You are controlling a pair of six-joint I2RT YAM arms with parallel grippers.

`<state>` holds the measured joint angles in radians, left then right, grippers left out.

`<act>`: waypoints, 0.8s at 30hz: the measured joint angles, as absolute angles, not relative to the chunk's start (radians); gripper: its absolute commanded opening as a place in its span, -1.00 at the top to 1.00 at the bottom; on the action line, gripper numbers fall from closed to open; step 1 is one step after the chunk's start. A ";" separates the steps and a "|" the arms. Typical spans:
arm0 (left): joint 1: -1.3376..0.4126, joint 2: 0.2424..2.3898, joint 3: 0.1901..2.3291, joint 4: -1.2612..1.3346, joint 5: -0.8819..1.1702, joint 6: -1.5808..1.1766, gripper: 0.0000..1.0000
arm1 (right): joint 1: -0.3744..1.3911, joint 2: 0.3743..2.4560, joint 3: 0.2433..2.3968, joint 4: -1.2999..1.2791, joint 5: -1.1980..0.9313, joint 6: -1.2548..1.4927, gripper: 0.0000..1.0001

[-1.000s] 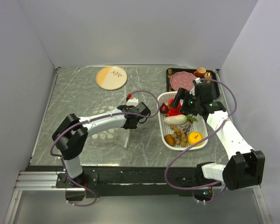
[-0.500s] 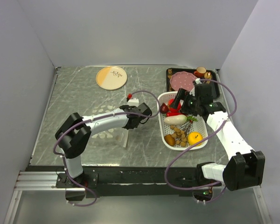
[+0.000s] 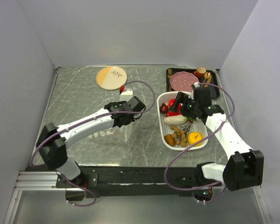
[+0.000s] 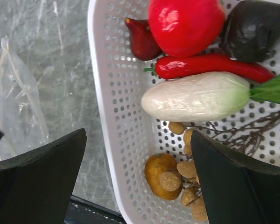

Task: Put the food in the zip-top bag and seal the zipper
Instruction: Pick up the zipper food storage bag at the center of the board.

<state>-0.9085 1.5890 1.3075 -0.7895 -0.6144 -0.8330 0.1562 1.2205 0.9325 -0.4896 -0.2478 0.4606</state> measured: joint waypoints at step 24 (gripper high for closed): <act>-0.873 1.581 1.310 -0.736 -0.577 -0.771 0.99 | 0.160 1.522 1.061 -0.388 -0.031 0.456 -0.75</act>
<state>-0.8730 1.5814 1.3098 -0.7357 -0.5766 -0.7712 0.1596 1.5219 1.0615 -0.3882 -0.0311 0.4564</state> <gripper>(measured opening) 0.014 0.880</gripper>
